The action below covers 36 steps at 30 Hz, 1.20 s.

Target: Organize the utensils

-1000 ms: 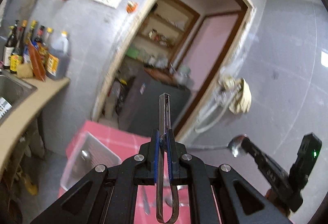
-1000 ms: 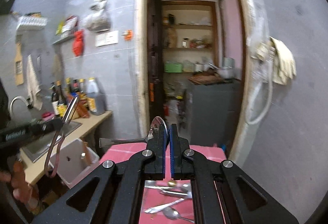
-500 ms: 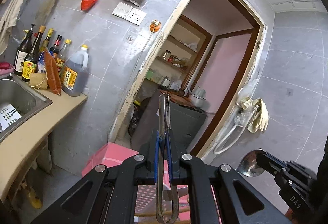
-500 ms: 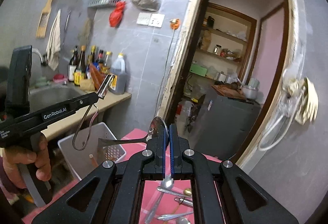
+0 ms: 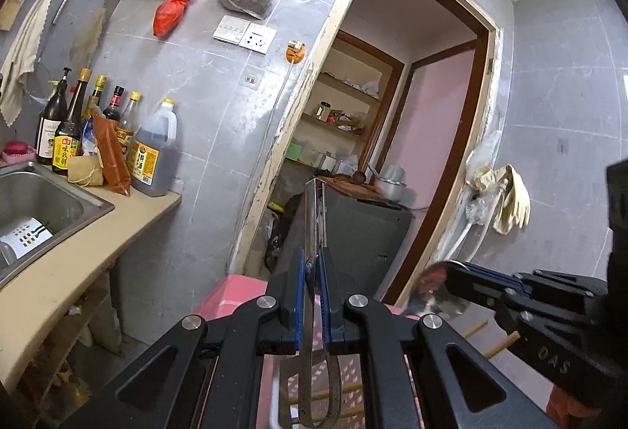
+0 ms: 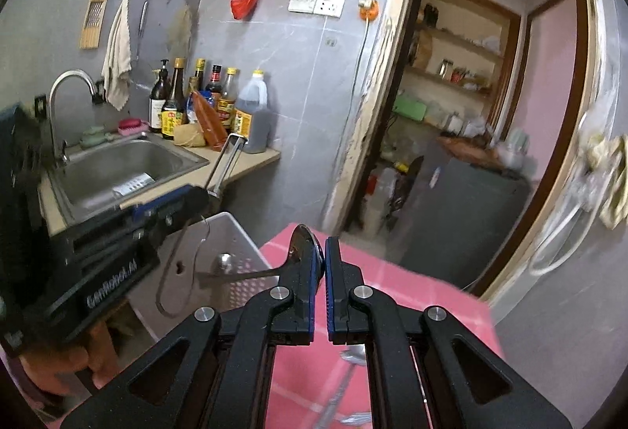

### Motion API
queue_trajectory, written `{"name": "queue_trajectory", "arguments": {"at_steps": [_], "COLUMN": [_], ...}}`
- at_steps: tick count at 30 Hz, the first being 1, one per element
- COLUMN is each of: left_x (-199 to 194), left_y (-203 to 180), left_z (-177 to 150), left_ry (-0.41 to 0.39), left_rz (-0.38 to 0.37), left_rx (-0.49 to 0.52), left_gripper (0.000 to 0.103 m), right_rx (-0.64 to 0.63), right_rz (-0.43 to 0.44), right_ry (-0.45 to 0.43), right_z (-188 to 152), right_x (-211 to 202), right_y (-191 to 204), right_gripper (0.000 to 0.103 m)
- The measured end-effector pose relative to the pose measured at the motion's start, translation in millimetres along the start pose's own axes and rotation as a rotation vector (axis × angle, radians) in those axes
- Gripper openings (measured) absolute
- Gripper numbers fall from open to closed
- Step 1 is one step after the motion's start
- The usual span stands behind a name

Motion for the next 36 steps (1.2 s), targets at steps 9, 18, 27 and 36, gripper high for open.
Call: {"name": "queue_trajectory", "arguments": {"at_steps": [9,18,27,36], "left_x": [-9,-24,-38,-41], "left_y": [4,-1,-51,-128], "left_z": [-14,-1,32,30], "left_ry": [0.063,0.090,0.075,0.070], "left_rz": [-0.019,0.003,0.059,0.056], "left_rx": [-0.016,-0.029,0.102,0.239], "left_gripper": [0.009,0.056,0.100,0.102], "right_rx": [0.157,0.285,0.400,0.446], "right_rz": [0.132,0.129,-0.041,-0.196], "right_ry": [0.021,-0.108,-0.299,-0.310], "right_z": [-13,-4,-9,-46], "right_x": [8,-18,-81,-119], "right_y": [-14,-49,-138,-220], "right_gripper": [0.009,0.050,0.097,0.102]}}
Point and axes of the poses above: each gripper's, at about its wrist camera, not at the fingertips, and x roughly the way its jaws point, y to its left, z to its top, the point moved 9 cm from there along x, roughly the way its jaws point, and after that the axes turned 15 degrees about x, right-handed, at the moved point
